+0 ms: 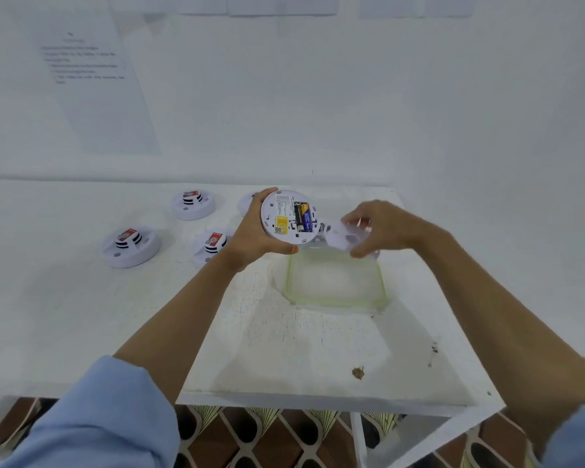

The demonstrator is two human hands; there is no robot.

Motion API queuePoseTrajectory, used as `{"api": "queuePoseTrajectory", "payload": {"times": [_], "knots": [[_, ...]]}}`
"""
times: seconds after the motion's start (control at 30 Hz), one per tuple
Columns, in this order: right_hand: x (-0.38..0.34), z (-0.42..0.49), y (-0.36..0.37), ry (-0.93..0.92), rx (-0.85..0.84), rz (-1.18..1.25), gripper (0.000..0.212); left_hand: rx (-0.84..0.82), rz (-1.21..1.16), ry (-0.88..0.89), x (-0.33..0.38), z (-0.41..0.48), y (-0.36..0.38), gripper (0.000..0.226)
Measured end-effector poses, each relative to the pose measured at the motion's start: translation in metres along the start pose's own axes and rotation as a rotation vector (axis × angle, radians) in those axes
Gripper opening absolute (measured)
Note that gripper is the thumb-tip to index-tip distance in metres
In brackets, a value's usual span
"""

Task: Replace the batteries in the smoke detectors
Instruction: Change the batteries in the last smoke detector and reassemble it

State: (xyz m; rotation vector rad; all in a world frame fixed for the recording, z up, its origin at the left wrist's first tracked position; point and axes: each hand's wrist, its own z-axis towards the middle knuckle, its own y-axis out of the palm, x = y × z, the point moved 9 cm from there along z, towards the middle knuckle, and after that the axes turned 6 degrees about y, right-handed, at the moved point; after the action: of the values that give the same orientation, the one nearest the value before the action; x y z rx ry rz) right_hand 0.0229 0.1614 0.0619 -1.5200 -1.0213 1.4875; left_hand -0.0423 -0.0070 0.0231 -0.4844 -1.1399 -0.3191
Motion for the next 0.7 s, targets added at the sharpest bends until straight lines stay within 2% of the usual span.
{"api": "queuePoseTrajectory", "payload": {"times": [0.13,0.3,0.5,0.7], "knots": [[-0.022,0.019,-0.030,-0.076,0.127,0.151,0.058,-0.034,-0.017,-0.004,-0.002,0.016,0.008,0.100],[-0.056,0.056,-0.018,-0.157,0.113,0.081,0.055,-0.088,-0.008,0.029,-0.003,0.044,0.011,0.105],[-0.057,0.093,-0.014,-0.182,0.105,0.050,0.066,-0.138,-0.022,0.035,-0.013,0.073,0.000,0.101],[-0.055,0.113,-0.012,-0.211,0.093,0.059,0.065,-0.194,-0.042,0.039,-0.022,0.095,-0.003,0.101]]}}
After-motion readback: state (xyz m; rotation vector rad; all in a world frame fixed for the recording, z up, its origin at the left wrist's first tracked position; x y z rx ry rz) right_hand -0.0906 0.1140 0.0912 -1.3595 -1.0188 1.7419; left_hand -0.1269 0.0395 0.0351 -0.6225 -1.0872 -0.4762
